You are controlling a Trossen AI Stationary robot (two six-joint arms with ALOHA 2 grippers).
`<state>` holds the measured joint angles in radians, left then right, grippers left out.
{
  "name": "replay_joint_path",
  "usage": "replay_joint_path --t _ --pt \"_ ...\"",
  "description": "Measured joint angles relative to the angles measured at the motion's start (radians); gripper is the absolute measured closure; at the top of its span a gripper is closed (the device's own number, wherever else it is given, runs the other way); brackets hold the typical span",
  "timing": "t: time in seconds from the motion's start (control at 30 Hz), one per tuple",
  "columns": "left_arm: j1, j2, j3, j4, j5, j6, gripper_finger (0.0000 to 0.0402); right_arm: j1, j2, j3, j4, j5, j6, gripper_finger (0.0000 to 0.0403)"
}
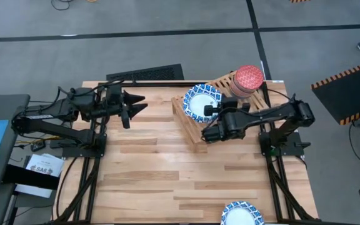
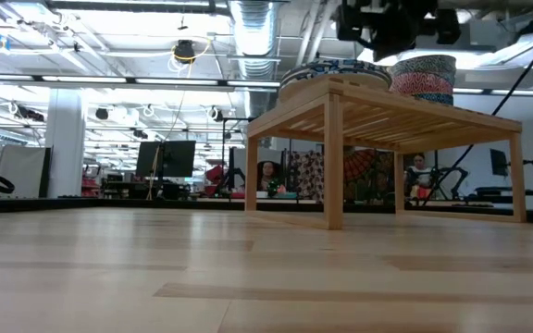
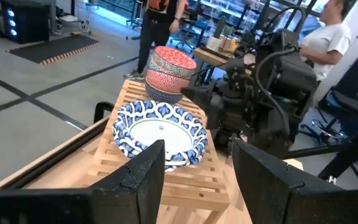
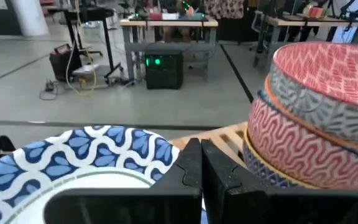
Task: Place and stack bowls onto a shelf
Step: Adjust the colored pattern bowls on the shelf
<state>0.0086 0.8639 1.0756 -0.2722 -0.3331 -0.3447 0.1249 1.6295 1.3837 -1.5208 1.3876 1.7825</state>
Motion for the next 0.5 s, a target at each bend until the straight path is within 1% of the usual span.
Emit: replay_joint_path --t 0.2,0.37,0.5 --pt "0.000 0.000 0.000 -0.002 -0.070 0.017 0.0231 -0.025 -0.001 0.000 -0.002 0.013 0.004 0.0386" --pt "0.000 0.000 0.000 -0.002 -0.094 0.018 0.0231 -0.036 -0.002 0.006 0.002 0.031 -0.008 0.0386" --pt "0.000 0.000 0.000 -0.003 -0.101 0.019 0.0231 -0.047 -0.002 0.024 0.004 0.057 -0.067 0.0386"
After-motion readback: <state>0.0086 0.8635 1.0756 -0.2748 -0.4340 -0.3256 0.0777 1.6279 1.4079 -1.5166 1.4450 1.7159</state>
